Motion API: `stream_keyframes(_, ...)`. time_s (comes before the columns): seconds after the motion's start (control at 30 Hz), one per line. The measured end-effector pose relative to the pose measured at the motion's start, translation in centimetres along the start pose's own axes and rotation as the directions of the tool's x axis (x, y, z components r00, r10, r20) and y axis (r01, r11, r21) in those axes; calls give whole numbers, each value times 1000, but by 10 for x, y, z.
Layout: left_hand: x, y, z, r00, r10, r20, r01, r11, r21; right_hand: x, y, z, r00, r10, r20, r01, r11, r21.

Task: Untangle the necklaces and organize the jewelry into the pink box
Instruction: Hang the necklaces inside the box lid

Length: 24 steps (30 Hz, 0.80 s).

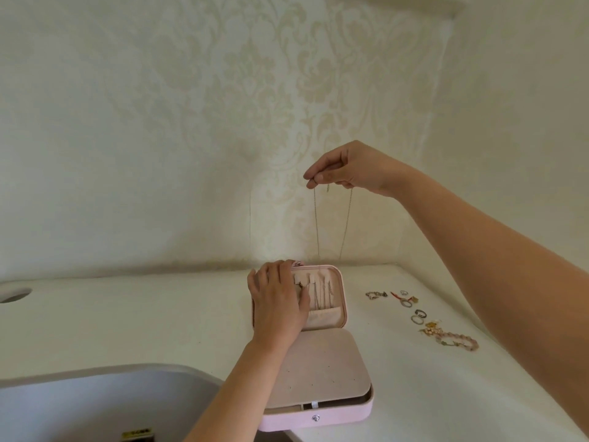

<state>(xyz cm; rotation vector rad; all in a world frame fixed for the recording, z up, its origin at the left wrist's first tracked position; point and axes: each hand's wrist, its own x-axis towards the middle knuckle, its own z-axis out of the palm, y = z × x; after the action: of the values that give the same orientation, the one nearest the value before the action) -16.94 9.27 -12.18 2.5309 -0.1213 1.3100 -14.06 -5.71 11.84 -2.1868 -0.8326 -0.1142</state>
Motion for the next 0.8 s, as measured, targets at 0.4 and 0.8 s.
stream_keyframes(0.4,2,1,-3,999,-3,34,4,1000,-29,-12,22,25,981,104,163,-98,994,-45)
stream_keyframes(0.8,0,1,-5,999,-11,42,12,1000,-19,-25,32,48,974,96,203,3,898,-439)
